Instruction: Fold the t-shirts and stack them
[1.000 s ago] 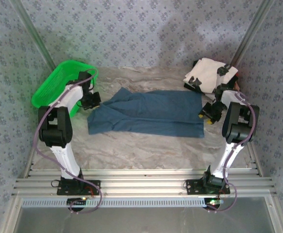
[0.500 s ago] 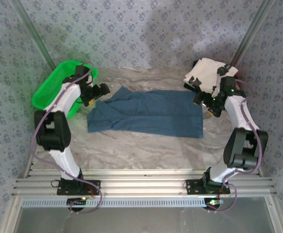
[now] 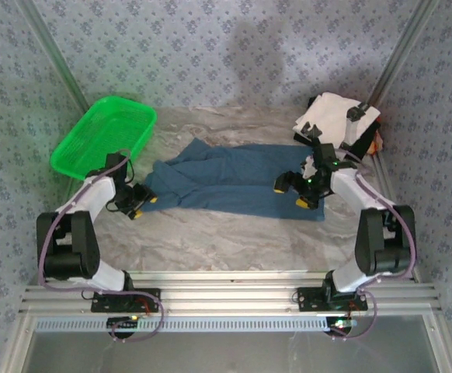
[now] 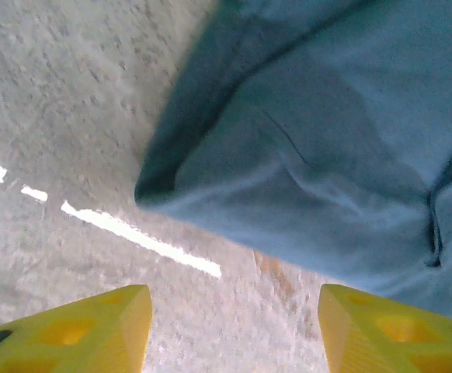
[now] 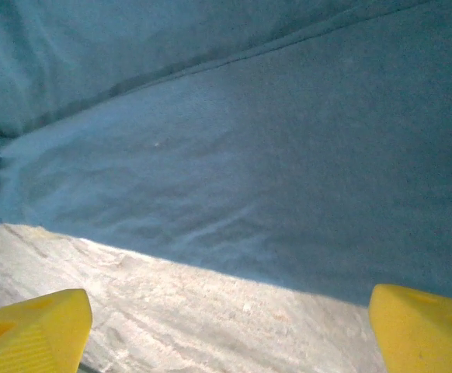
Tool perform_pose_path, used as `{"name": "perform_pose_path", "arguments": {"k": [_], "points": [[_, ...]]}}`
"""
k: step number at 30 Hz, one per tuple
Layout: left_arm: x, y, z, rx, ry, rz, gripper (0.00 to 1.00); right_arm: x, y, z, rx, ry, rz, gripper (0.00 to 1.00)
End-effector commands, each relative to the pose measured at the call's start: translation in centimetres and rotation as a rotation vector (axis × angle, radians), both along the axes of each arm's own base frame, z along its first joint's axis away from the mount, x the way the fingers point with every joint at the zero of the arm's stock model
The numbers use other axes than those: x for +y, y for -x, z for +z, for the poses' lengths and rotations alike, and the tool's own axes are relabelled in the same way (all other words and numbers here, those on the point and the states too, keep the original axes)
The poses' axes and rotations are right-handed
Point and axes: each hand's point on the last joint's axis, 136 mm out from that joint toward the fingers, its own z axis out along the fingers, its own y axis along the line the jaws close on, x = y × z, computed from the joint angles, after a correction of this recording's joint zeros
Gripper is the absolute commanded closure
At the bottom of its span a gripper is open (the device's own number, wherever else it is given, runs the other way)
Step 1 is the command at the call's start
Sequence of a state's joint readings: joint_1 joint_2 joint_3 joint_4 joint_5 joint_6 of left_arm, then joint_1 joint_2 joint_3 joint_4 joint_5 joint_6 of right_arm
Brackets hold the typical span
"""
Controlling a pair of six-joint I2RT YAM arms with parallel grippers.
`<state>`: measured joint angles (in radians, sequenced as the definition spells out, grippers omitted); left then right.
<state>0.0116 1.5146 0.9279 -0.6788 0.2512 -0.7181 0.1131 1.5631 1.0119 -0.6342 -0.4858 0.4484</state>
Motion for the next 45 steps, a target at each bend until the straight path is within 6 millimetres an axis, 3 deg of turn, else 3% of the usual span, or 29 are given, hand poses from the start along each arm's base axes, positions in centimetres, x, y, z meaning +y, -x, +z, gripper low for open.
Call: {"name": "perform_pose_path", "arguments": {"k": [1,7,14,17,20,29,31,33,38,41,45], "points": [[1.4,-2.0,-0.7,-0.048,-0.057,0.037,0.46,0.3,-1.1,-1.5,0.042,0.034,-0.005,0.11],[2.3,-4.3,-1.7,-0.063,-0.099,0.043,0.49,-0.7,-1.9,-4.5,0.100,0.107,-0.022,0.14],[3.8,-4.2,-4.2,0.017,-0.191,0.016,0.54,-3.6,-2.1,-6.7,0.175,0.293,-0.045,0.14],[4.8,-3.9,-4.7,0.045,-0.228,0.026,0.57,-5.4,-1.0,-7.9,0.255,0.395,-0.054,0.14],[5.5,-3.8,-4.9,0.057,-0.242,0.034,0.59,-6.3,-2.0,-7.5,0.240,0.458,-0.053,0.14],[6.0,-3.5,-4.5,0.059,-0.231,0.040,0.60,-6.5,0.7,-7.1,0.285,0.437,-0.069,0.12],[5.5,-3.2,-3.7,0.044,-0.214,0.035,0.58,-6.2,0.4,-6.1,0.251,0.418,-0.070,0.11],[5.3,-3.0,-1.9,0.003,-0.216,0.041,0.50,-5.3,-0.2,-4.2,0.186,0.365,-0.072,0.09],[3.4,-3.9,5.9,-0.194,-0.184,0.042,0.29,-2.7,-1.5,3.4,-0.062,0.226,-0.027,0.01],[0.1,-4.4,9.1,-0.270,-0.122,-0.019,0.23,-1.1,-1.1,6.5,-0.143,0.126,0.024,0.00],[-6.0,-4.2,8.9,-0.242,0.058,-0.078,0.22,1.2,-0.5,10.0,-0.273,0.042,0.123,0.00]]}}
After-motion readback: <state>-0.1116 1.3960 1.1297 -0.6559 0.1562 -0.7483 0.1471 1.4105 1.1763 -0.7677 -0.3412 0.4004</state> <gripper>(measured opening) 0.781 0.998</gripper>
